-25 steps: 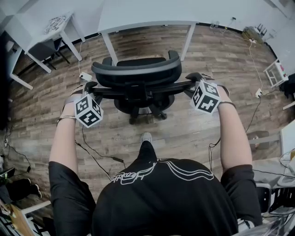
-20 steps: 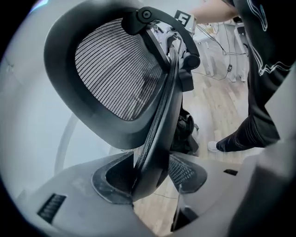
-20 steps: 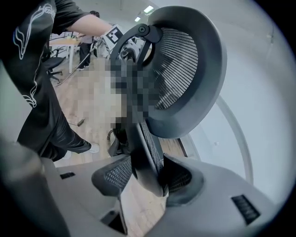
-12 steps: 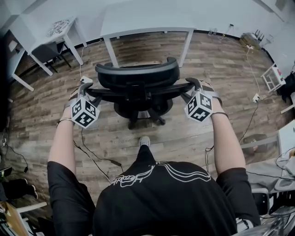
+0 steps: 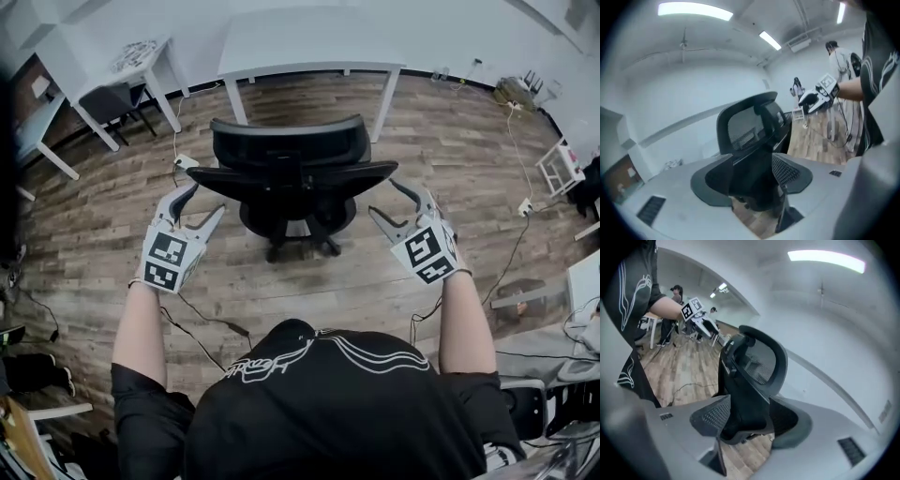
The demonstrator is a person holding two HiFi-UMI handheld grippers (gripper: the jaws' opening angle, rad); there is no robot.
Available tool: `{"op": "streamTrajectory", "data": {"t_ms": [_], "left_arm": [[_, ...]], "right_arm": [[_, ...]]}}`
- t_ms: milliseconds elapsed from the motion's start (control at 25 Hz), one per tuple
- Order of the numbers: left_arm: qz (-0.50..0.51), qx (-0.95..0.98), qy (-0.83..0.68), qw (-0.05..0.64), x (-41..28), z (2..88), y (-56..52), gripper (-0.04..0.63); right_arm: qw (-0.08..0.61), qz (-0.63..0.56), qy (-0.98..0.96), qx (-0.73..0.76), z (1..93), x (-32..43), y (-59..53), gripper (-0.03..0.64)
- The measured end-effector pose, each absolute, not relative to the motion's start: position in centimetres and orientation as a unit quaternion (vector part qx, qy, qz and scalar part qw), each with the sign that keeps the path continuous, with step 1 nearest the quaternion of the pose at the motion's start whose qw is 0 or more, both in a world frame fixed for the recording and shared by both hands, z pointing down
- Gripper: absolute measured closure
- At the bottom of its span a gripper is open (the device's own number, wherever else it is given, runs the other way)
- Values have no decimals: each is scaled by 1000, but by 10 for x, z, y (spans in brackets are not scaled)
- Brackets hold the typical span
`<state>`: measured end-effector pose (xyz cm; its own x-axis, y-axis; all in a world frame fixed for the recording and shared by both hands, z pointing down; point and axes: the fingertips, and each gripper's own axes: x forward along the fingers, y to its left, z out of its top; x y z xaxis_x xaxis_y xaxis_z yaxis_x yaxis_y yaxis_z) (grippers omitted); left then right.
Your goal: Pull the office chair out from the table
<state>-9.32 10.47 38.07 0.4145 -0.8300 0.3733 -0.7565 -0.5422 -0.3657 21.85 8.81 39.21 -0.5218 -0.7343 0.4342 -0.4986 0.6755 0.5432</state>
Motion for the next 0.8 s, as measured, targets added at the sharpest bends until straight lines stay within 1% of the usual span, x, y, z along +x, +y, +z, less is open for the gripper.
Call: {"op": "streamTrajectory", "data": {"t_ms": [160, 320, 360, 440, 520, 560, 600, 640, 680, 800], "left_arm": [[-143, -894, 425, 27, -37, 348, 143, 336], [-63, -925, 374, -3, 4, 320, 184, 356], [-44, -931, 363, -16, 9, 312, 195, 366], [-4, -936, 348, -43, 9, 296, 220, 387], [24, -938, 342, -57, 0, 284, 248, 418], [30, -937, 342, -59, -7, 281, 260, 441], [33, -936, 345, -59, -15, 279, 273, 479], [36, -935, 349, -58, -24, 277, 284, 524], [41, -933, 352, -59, -32, 276, 296, 550], [72, -931, 349, -85, -54, 272, 331, 580]], "right_arm": [[265, -163, -885, 347, 363, 193, 132, 344], [184, -112, -923, 318, 329, 165, 183, 351], [162, -104, -930, 313, 320, 157, 195, 373], [124, -102, -938, 306, 302, 139, 217, 450], [111, -98, -940, 309, 294, 123, 238, 504], [108, -91, -941, 309, 293, 115, 248, 523], [102, -77, -943, 306, 292, 107, 258, 544], [90, -60, -948, 300, 290, 99, 270, 558], [75, -43, -952, 294, 287, 91, 282, 564], [25, 7, -959, 281, 277, 70, 322, 578]]}}
